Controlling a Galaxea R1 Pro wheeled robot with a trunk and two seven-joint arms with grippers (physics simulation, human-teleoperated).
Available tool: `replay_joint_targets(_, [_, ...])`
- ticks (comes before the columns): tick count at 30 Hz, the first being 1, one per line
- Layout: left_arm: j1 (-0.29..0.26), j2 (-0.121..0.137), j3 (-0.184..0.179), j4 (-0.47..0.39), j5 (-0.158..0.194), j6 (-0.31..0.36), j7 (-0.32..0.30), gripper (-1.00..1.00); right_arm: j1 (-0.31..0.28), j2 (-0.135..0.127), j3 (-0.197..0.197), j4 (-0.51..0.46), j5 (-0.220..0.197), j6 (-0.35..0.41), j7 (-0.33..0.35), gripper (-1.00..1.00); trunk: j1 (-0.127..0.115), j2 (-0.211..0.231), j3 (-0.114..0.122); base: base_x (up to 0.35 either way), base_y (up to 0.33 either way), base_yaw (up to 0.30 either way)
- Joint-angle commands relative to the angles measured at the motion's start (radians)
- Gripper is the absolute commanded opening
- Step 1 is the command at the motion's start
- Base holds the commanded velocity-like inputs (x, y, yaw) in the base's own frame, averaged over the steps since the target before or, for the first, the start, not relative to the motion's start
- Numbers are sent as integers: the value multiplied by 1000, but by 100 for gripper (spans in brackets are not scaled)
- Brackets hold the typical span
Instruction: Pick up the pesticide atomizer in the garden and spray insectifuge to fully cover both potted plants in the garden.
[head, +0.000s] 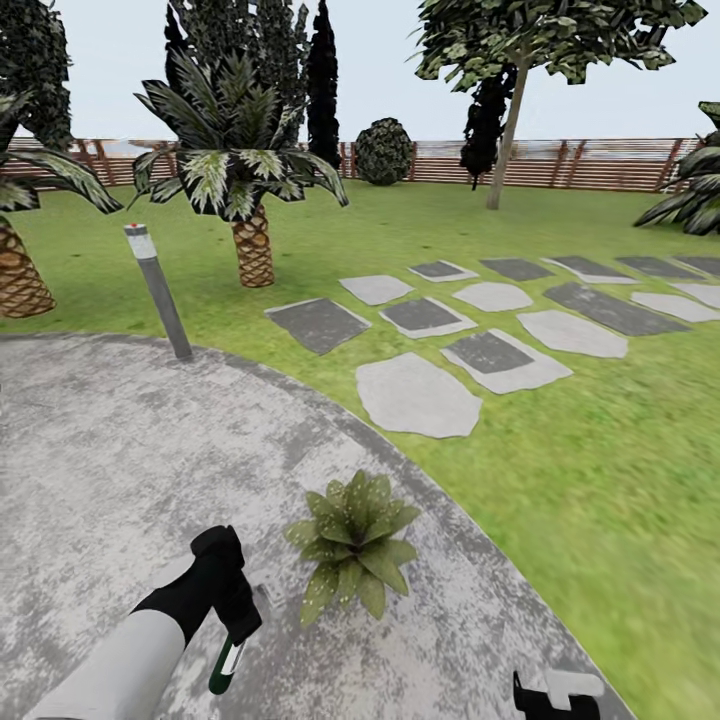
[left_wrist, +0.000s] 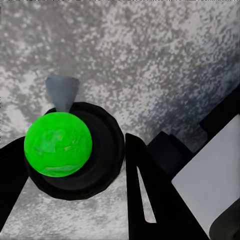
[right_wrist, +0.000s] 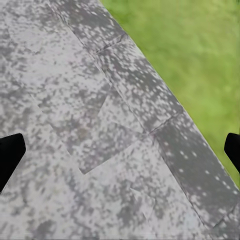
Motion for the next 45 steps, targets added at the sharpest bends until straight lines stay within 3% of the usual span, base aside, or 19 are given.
replay_joint_targets(1, [0,0,-2,-1,-5,8,-7,-100,-1,-1,-5,1,11,-4,-5,100,0,0,-1,137,-82,35])
replay_joint_targets(14, [1,0,-2,-1,-5,9,-7,-100,-1,-1,-5,1,10,-4,-5,100,0,0,-1,113,-233,17])
replay_joint_targets(36, [1,-1,-3,0,-9,8,-8,-100,-1,0,-5,1,10,-4,-5,100,0,0,-1,62,-230,220])
replay_joint_targets(40, [-6,16,-5,-2,-36,3,-106,-100,-1,0,-5,1,10,-4,-5,100,0,0,-1,6,-5,3])
replay_joint_targets(42, [-8,22,-3,-4,-95,1,-142,-100,-1,0,-5,1,10,-4,-5,100,0,0,-1,0,0,0])
replay_joint_targets(45, [-8,15,-2,-8,-139,4,-153,-100,-1,0,-5,1,10,-4,-5,100,0,0,-1,0,0,0])
